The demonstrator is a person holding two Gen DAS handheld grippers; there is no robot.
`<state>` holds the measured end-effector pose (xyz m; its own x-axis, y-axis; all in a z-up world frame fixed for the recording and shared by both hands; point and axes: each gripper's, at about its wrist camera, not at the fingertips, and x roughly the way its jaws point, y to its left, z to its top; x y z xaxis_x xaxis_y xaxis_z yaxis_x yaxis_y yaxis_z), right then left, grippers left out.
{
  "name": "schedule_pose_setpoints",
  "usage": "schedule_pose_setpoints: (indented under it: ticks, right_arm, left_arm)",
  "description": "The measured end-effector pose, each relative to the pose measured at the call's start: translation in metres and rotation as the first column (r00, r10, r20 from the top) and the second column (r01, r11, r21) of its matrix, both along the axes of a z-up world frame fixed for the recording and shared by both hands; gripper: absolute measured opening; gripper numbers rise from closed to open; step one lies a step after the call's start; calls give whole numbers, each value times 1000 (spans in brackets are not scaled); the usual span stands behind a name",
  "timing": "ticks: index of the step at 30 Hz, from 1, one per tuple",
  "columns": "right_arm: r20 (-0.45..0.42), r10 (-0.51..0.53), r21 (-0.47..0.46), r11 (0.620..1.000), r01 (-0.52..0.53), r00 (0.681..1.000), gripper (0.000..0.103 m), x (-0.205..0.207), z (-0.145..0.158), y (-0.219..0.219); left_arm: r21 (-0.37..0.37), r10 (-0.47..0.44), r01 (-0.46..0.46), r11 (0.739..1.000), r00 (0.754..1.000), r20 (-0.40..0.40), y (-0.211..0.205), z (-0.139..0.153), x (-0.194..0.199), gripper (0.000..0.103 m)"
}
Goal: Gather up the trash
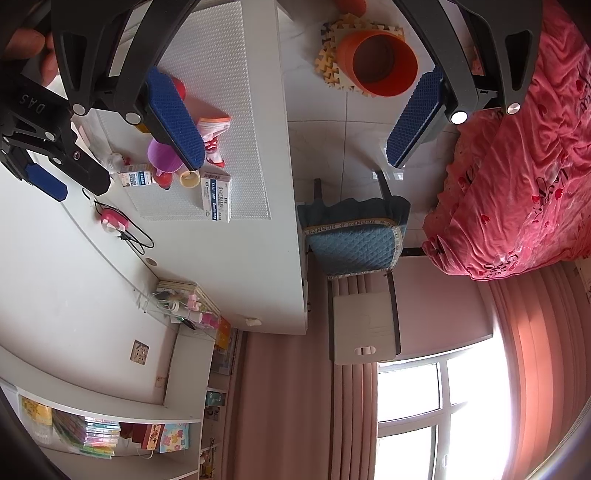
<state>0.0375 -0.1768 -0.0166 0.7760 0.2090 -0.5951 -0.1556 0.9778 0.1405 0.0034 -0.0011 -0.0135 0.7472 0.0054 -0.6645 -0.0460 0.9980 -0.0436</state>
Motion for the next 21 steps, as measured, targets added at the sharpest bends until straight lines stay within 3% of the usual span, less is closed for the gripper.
schedule_pose_setpoints:
  ticks: [21]
  right_arm:
    - [-4, 1, 1, 1000, -1, 1000, 98, 1, -3, -1]
  left_arm:
    - [2, -6, 6, 1000, 1000, -12, 2, 1, 3, 97]
